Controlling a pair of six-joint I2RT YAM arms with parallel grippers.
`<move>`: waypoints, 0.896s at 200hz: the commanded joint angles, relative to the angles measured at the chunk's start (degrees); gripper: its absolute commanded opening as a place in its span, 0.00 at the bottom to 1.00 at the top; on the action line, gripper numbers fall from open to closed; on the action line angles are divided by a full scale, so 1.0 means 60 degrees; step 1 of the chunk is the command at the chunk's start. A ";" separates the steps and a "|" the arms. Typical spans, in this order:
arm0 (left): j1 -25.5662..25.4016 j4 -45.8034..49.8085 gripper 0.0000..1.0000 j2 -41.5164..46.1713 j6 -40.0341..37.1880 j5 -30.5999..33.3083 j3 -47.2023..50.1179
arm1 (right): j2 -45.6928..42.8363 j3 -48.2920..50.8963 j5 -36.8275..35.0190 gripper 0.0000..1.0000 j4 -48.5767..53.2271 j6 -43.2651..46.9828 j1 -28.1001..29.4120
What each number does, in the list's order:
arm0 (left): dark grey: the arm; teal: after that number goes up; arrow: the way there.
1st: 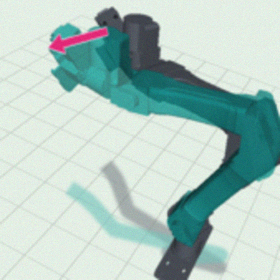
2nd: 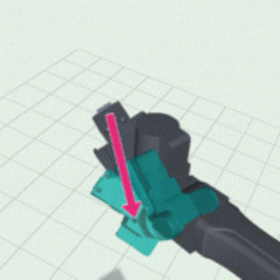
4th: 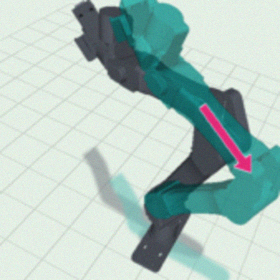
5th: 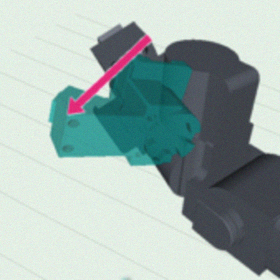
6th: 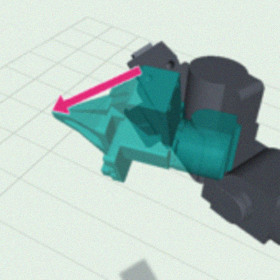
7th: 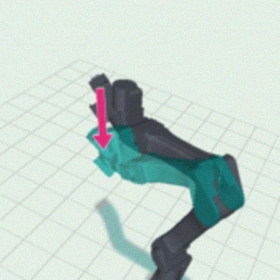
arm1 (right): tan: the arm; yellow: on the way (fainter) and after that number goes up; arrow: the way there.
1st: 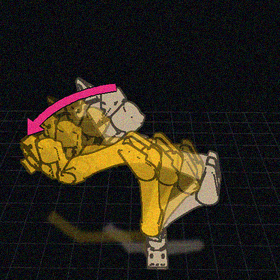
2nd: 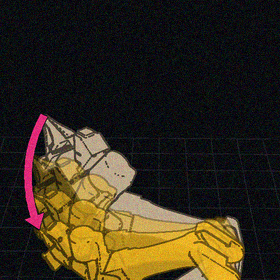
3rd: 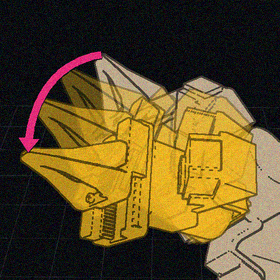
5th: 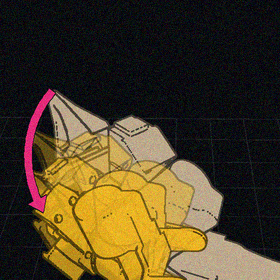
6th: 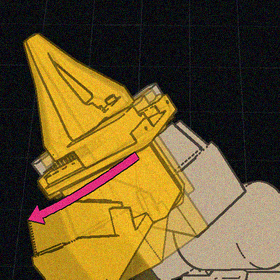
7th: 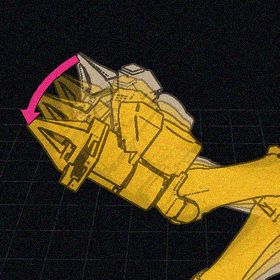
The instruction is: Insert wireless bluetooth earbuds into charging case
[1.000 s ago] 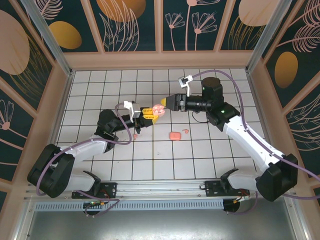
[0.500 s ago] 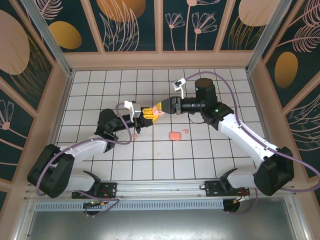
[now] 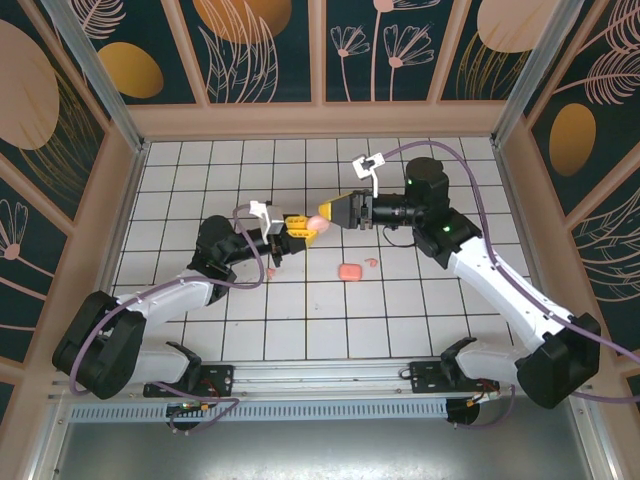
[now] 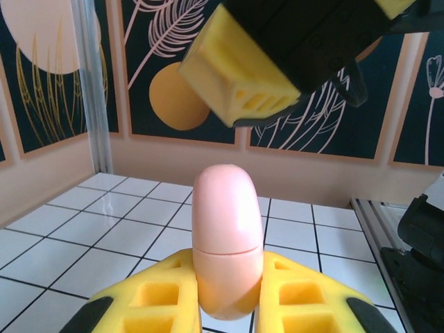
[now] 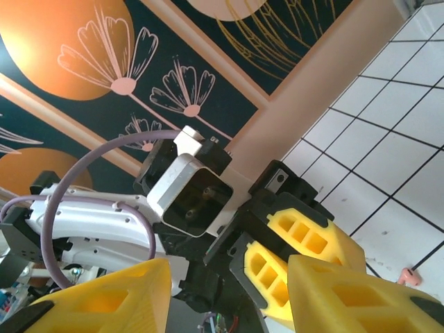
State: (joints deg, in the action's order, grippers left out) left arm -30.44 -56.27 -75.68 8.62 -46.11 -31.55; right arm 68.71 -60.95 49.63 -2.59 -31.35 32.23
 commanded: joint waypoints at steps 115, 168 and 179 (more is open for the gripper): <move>-0.1321 0.3918 0.08 -0.2936 0.5183 0.3481 -0.3374 | -0.1087 0.1574 -0.4998 0.49 0.3503 -0.0224 -0.3818; -0.2594 0.5794 0.08 -0.6078 0.6782 0.4199 -0.6965 | -0.1594 0.2454 -0.4746 0.49 0.3721 0.0333 -0.5110; -0.2690 0.5757 0.08 -0.6588 0.7399 0.4422 -0.7316 | -0.1774 0.2701 -0.4589 0.49 0.3617 0.0290 -0.5317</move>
State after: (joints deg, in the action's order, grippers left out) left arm -45.10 -26.04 -110.45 43.92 -23.53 -70.41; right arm 60.51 -47.57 21.26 18.28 -31.40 2.59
